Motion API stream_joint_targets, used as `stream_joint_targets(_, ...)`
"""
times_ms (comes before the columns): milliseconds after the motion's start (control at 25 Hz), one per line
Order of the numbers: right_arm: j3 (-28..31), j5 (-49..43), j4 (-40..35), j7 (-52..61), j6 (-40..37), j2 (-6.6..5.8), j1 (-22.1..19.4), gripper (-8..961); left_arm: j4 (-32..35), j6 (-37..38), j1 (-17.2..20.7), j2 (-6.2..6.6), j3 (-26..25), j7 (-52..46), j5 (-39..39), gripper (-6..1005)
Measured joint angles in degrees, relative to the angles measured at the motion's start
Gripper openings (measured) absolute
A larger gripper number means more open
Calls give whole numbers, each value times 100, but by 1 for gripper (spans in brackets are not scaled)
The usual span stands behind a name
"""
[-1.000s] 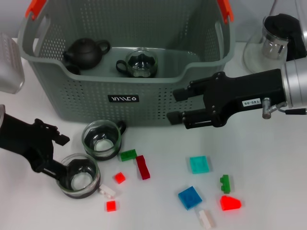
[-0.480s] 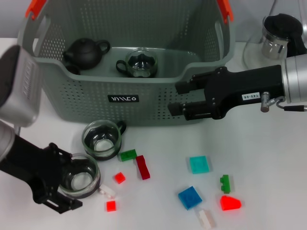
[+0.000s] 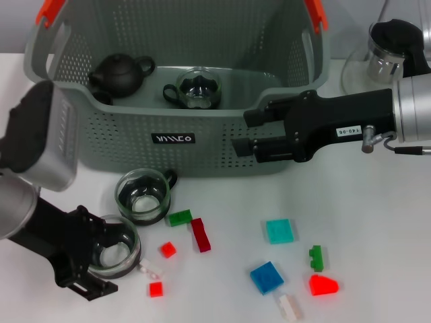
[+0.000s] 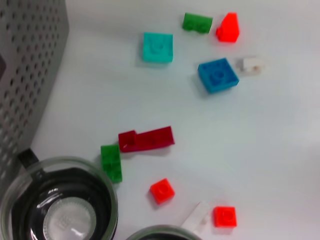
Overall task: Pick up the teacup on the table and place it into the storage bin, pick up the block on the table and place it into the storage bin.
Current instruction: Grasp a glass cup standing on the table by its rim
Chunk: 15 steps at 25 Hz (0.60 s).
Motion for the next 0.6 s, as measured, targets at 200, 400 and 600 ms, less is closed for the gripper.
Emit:
stream_joint_targets(200, 0, 38, 26, -15, 41, -7, 3, 642, -248, -264, 9, -11, 264, -12, 133, 774)
stream_joint_targets(400, 0, 39, 26, -15, 64, -9, 3, 641, -430, -484, 7, -13, 376, -10, 159, 773)
stream_joint_targets(600, -12, 38, 26, -16, 106, -9, 3, 641, -533, -604, -13, -12, 393, -25, 175, 771)
